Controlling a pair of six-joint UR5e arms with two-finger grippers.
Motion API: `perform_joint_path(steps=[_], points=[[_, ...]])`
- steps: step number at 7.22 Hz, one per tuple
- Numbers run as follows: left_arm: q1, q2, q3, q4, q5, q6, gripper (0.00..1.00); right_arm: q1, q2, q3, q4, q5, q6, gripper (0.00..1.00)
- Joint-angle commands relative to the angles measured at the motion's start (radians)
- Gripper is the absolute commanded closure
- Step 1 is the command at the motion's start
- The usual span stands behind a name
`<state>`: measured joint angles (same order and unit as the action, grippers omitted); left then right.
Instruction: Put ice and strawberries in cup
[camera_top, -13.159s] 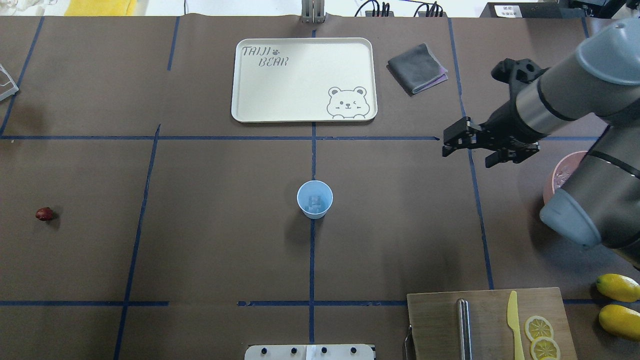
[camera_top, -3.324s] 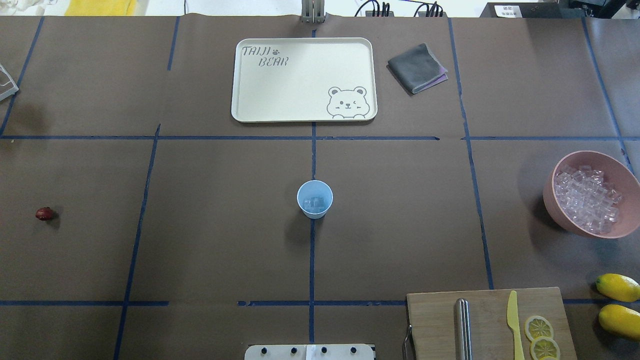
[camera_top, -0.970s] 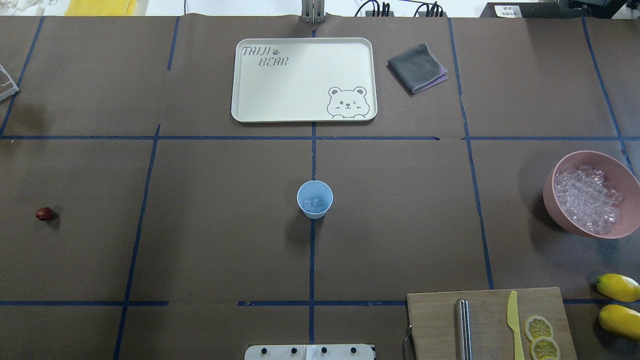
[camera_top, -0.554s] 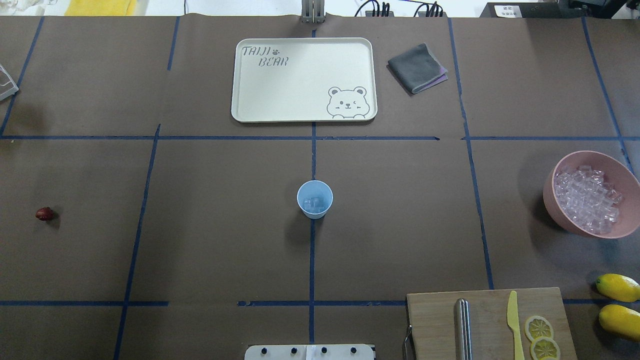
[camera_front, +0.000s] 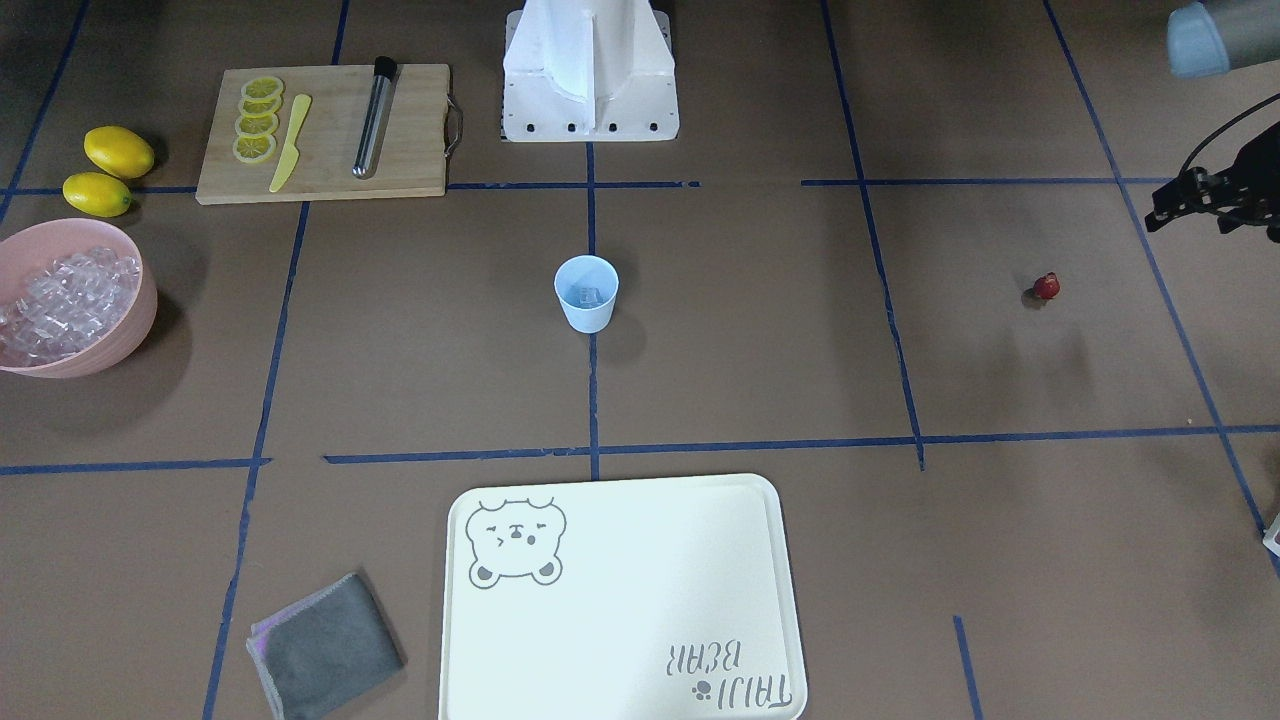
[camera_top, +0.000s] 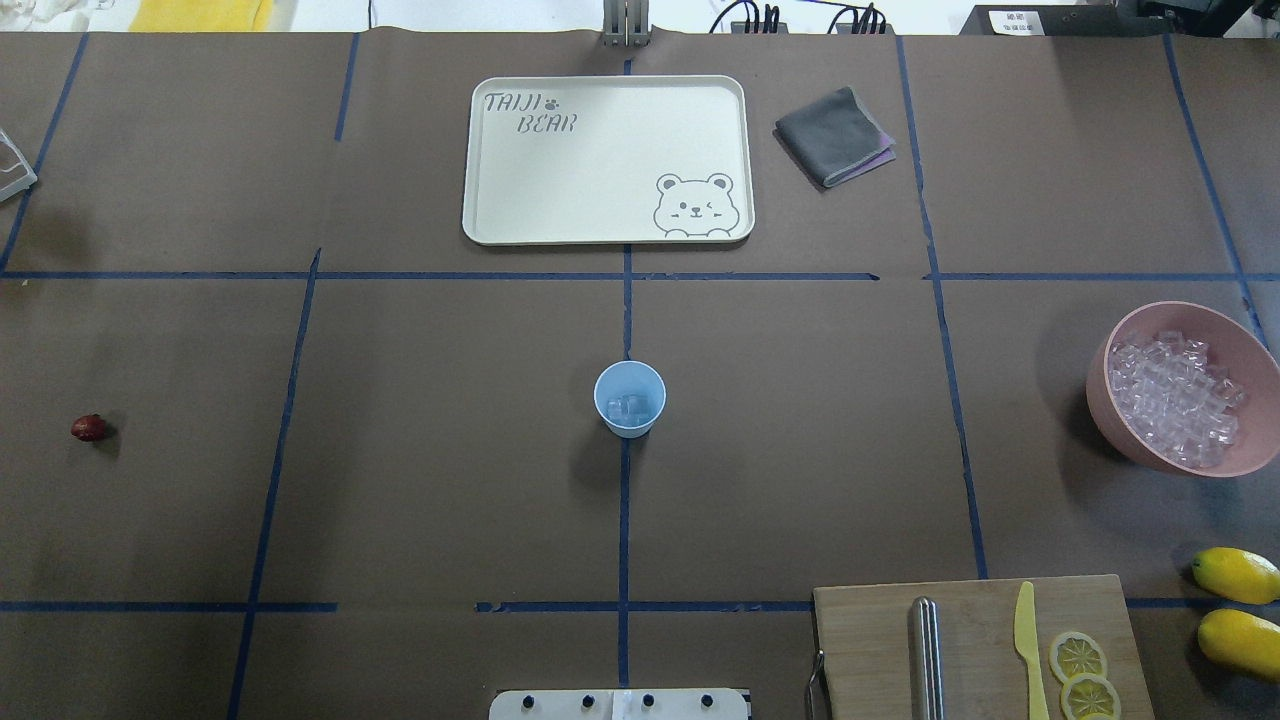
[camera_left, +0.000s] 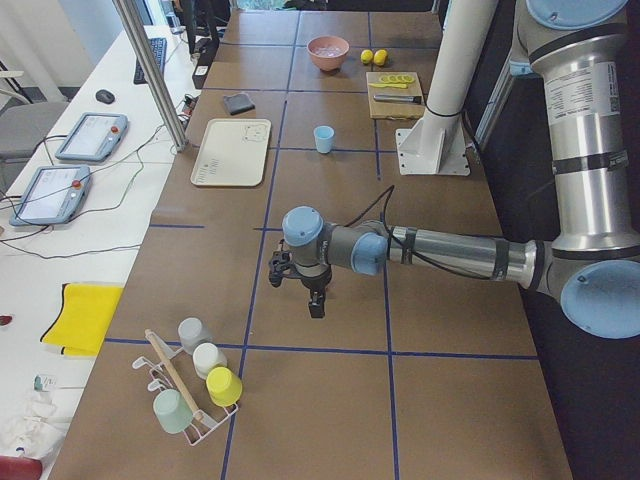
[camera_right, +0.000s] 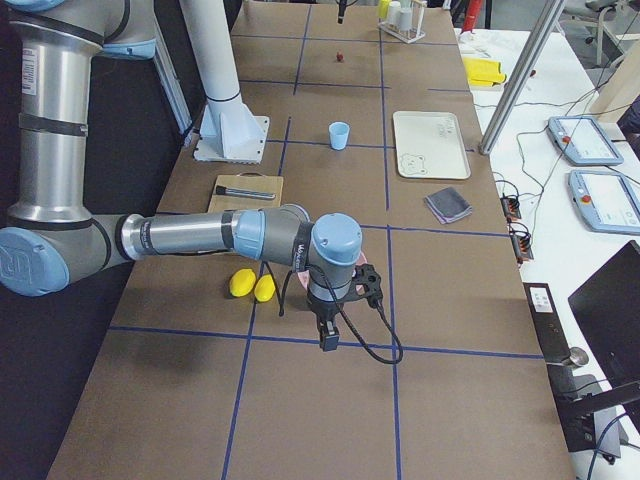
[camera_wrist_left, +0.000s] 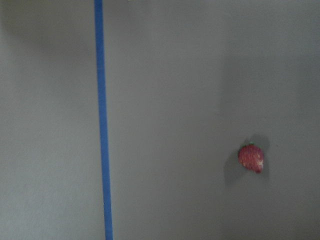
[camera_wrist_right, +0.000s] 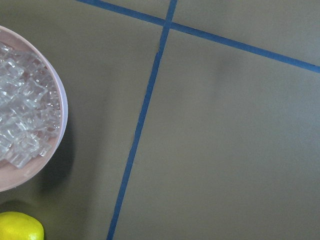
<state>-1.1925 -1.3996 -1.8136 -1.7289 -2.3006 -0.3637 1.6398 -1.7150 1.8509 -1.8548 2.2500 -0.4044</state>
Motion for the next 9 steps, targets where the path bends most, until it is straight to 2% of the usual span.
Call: perform_joint_path(steps=[1,3,5,6,8,9], points=[[0.133,-0.055,0.065,-0.107,0.044,-0.124,0.0,0.0,0.0,0.001,0.0,0.0,-0.001,0.0],[0.209,-0.091,0.147,-0.206,0.046,-0.194,0.0,0.0,0.0,0.001,0.0,-0.001,-0.002,0.0],[0.229,-0.095,0.171,-0.238,0.044,-0.196,0.0,0.0,0.0,0.002,0.0,0.0,-0.001,0.0],[0.232,-0.095,0.171,-0.238,0.044,-0.196,0.04,0.0,0.0,0.001,0.0,0.0,-0.002,0.0],[0.248,-0.111,0.178,-0.236,0.043,-0.196,0.25,0.0,0.0,0.002,0.0,0.0,-0.001,0.0],[0.248,-0.111,0.178,-0.236,0.041,-0.198,0.42,0.0,0.0,0.002,0.0,-0.001,-0.002,0.0]])
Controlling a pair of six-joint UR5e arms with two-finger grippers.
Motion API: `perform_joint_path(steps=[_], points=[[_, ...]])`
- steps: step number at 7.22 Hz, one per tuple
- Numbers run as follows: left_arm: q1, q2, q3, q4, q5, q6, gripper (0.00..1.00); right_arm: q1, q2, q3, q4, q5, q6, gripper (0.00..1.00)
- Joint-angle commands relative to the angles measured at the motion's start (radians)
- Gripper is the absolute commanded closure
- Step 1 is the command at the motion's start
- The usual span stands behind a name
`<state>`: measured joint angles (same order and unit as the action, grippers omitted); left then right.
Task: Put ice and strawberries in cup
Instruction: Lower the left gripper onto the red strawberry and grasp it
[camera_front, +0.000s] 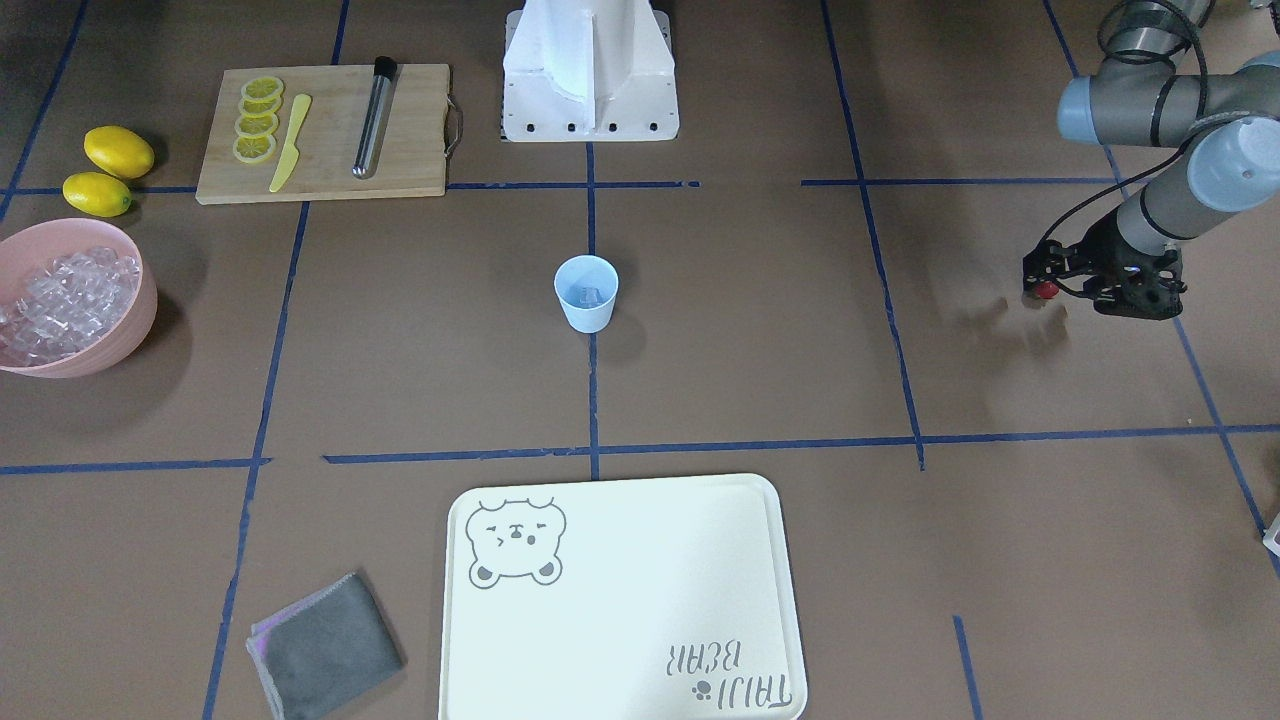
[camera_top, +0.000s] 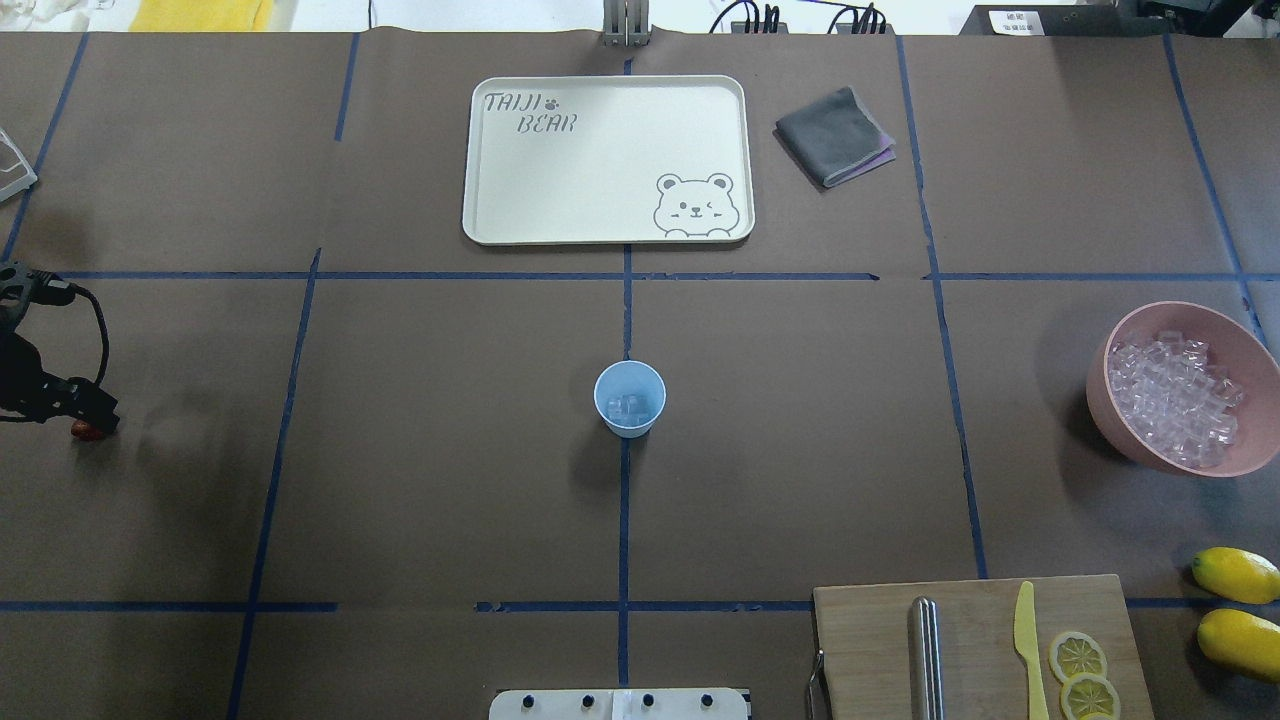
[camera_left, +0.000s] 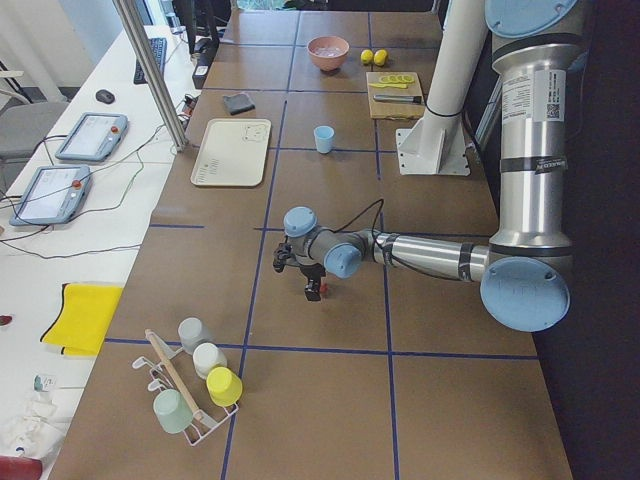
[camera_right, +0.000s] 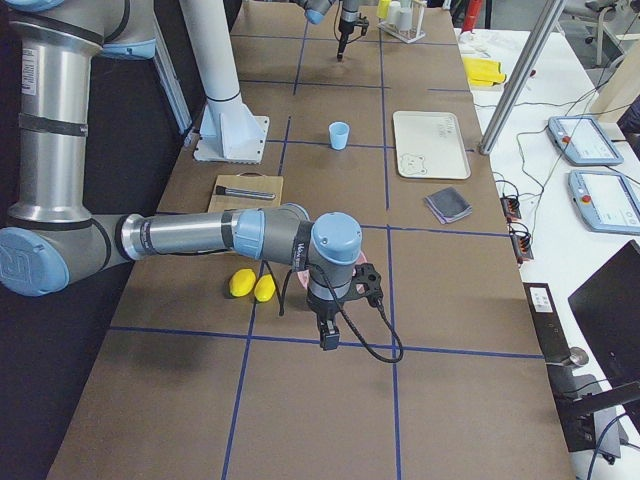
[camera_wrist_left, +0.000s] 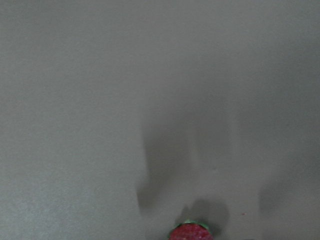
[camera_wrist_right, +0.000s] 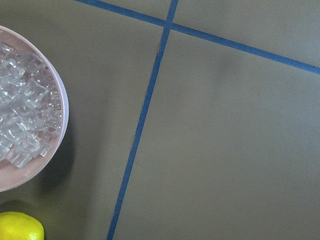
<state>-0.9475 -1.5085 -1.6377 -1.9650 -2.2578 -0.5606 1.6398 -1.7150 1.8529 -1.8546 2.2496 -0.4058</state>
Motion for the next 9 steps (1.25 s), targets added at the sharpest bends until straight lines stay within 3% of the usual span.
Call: perform_joint_path(steps=[1,3,4,6,8,9], points=[[0.003,-0.002,0.004,-0.002,-0.002,0.002,0.66,0.0,0.0,-0.001,0.0,0.001,-0.001,0.0],[0.003,-0.002,0.003,-0.002,-0.005,-0.001,0.94,0.0,0.0,-0.001,0.0,-0.001,-0.001,0.0],[0.003,-0.001,-0.005,0.0,-0.011,-0.002,1.0,0.0,0.0,0.0,0.0,0.001,0.001,0.0],[0.001,-0.059,-0.095,0.015,-0.182,-0.118,1.0,0.0,0.002,0.009,0.002,0.001,0.002,0.0],[0.047,-0.316,-0.112,0.023,-0.189,-0.492,1.0,0.0,0.002,0.012,0.0,0.001,0.002,0.0],[0.152,-0.405,-0.114,0.024,-0.154,-0.648,1.0,0.0,0.002,0.011,0.0,0.002,0.002,0.0]])
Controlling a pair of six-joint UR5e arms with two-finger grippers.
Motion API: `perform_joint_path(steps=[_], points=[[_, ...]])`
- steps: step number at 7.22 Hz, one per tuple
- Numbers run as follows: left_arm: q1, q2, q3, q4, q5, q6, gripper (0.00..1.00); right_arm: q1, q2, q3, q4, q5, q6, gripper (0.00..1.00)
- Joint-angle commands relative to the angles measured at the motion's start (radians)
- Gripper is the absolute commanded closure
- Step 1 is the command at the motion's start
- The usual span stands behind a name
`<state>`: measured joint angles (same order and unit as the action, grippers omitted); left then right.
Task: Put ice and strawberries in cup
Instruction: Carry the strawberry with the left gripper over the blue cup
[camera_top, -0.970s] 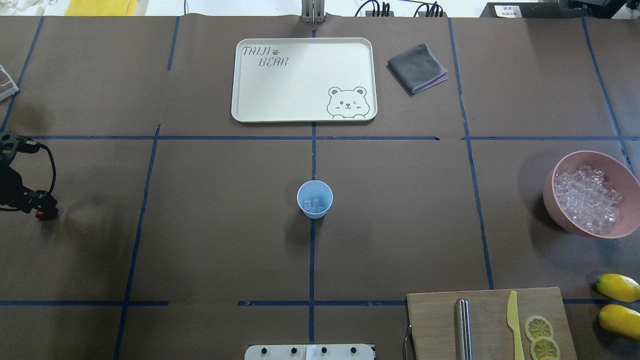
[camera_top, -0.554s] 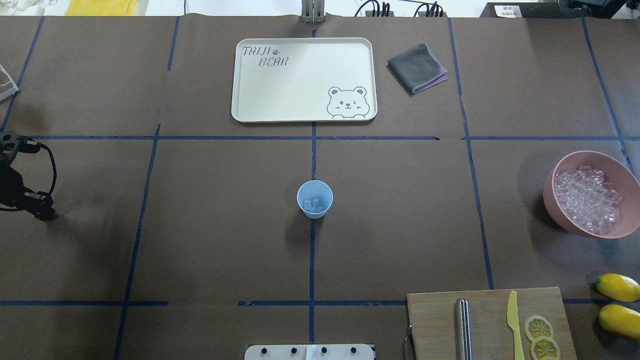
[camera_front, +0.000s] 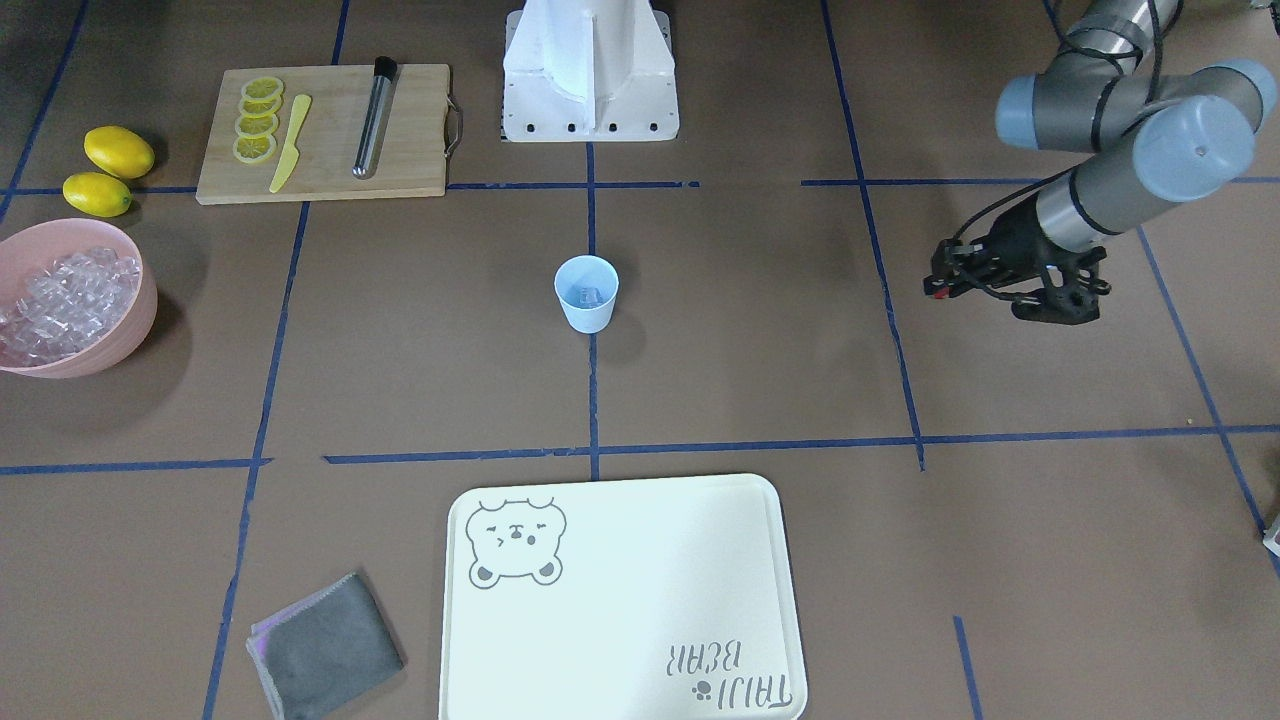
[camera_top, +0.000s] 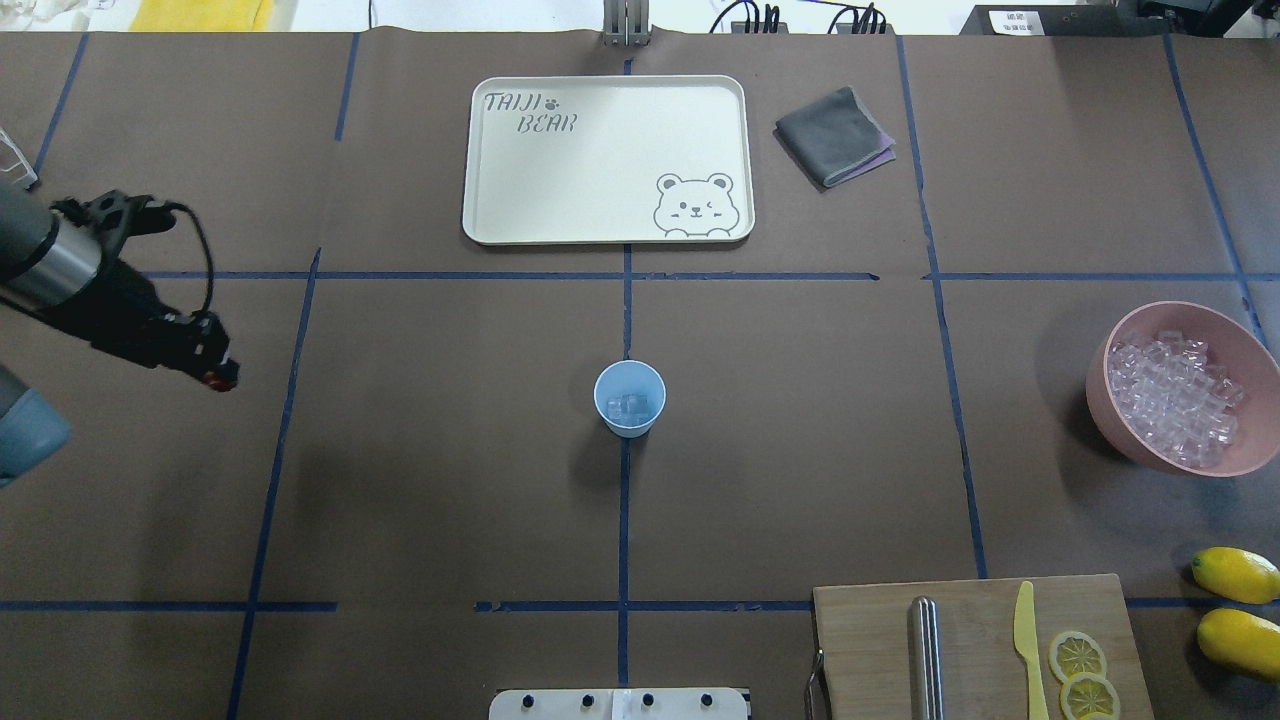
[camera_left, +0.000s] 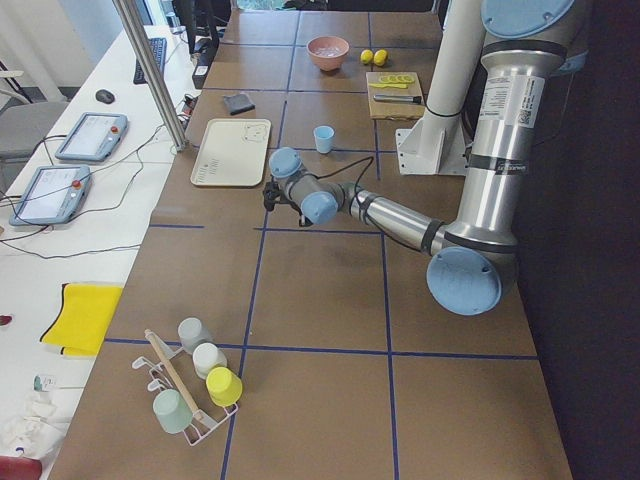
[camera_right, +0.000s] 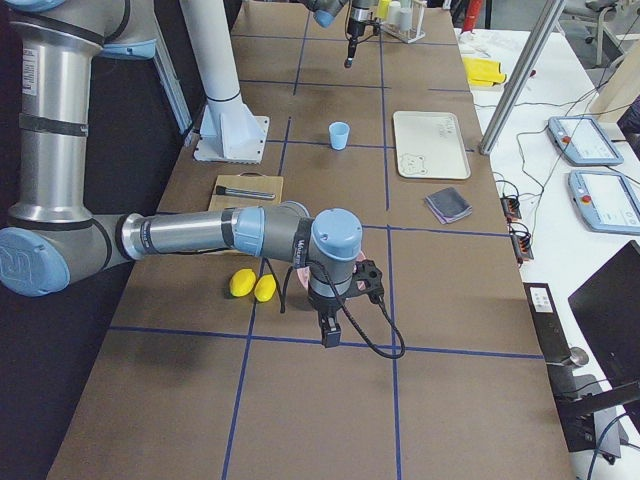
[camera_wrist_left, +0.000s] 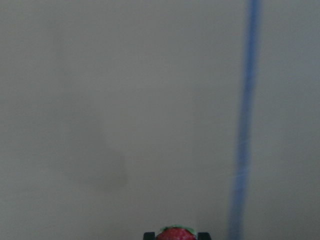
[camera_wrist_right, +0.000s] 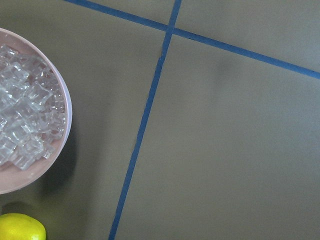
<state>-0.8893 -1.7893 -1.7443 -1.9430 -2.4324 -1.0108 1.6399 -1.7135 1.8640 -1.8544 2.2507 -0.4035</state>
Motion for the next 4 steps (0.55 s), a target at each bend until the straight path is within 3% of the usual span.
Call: perform_joint_path(steps=[1,4], points=[[0.169,-0.215,-0.007,0.003,0.082,-0.318,1.0,0.0,0.0,0.0,0.0,0.015,0.0,0.0],[0.308,-0.389,0.028,0.044,0.284,-0.399,1.0,0.0,-0.001,-0.002,0.0,0.023,0.0,0.0]])
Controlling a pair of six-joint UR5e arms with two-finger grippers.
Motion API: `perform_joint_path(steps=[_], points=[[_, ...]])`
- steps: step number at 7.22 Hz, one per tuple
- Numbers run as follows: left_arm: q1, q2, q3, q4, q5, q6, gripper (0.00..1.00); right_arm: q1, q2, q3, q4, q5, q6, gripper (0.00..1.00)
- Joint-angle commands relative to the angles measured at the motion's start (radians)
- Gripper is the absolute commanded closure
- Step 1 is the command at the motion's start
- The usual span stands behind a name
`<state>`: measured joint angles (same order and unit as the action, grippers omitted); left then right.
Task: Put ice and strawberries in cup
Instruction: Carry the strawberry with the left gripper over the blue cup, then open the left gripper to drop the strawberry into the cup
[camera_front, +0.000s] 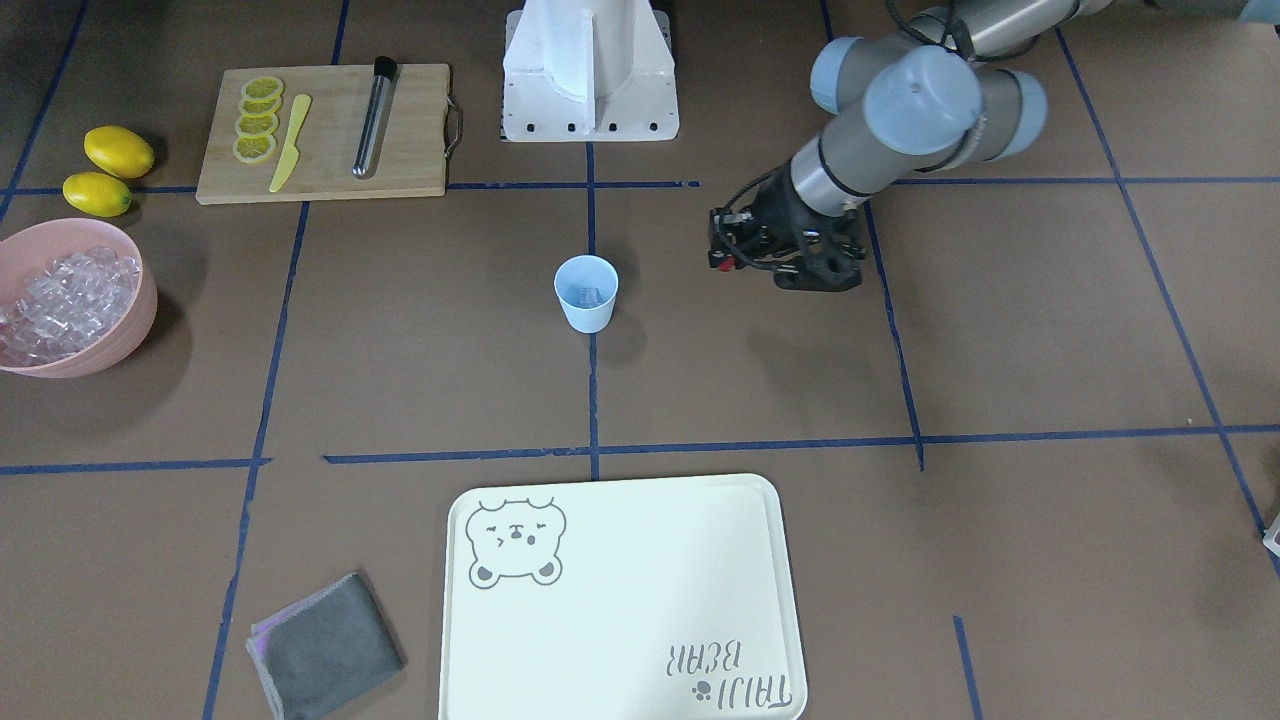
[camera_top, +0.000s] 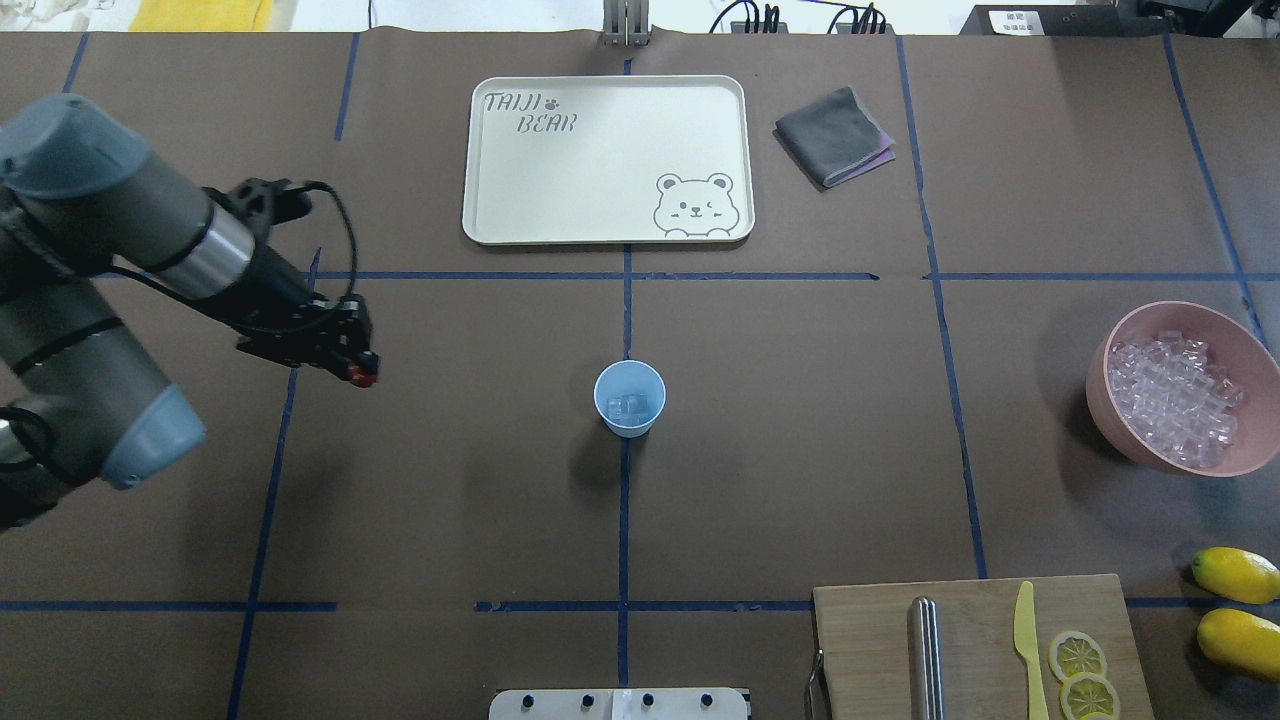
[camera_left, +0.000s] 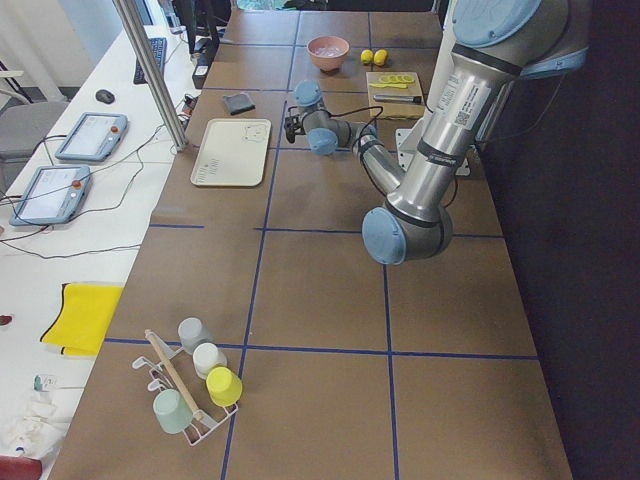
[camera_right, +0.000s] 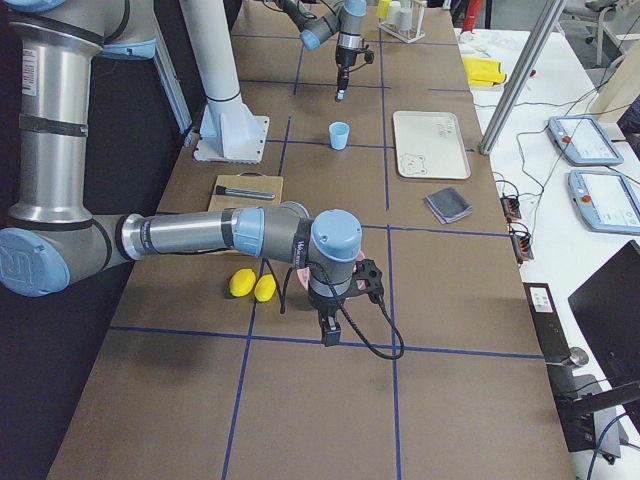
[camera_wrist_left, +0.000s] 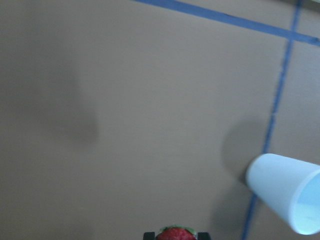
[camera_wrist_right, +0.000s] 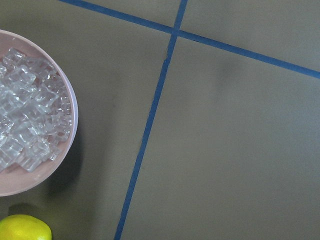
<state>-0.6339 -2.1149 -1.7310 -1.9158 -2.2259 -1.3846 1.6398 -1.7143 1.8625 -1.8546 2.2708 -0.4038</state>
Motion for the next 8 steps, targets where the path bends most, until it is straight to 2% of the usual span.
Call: perform_joint_path(steps=[1,2,4,5,7,8], points=[[0.072,-0.135,0.063,0.017,0.113,-0.024,1.0,0.0,-0.001,0.0,0.0,0.003,0.0,0.0],[0.072,-0.178,0.102,0.017,0.117,-0.025,1.0,0.0,-0.001,0.0,0.0,0.003,0.0,0.0],[0.079,-0.191,0.122,0.012,0.118,-0.022,0.94,0.0,-0.001,0.0,0.0,0.003,0.0,0.0],[0.079,-0.192,0.122,0.012,0.118,-0.019,0.84,0.0,-0.001,0.0,0.0,0.004,0.0,0.0],[0.079,-0.194,0.125,0.006,0.153,-0.017,0.5,0.0,-0.001,0.0,0.0,0.004,0.0,0.0],[0.079,-0.194,0.125,0.006,0.155,-0.016,0.23,0.0,-0.001,-0.002,0.0,0.004,0.0,0.0]])
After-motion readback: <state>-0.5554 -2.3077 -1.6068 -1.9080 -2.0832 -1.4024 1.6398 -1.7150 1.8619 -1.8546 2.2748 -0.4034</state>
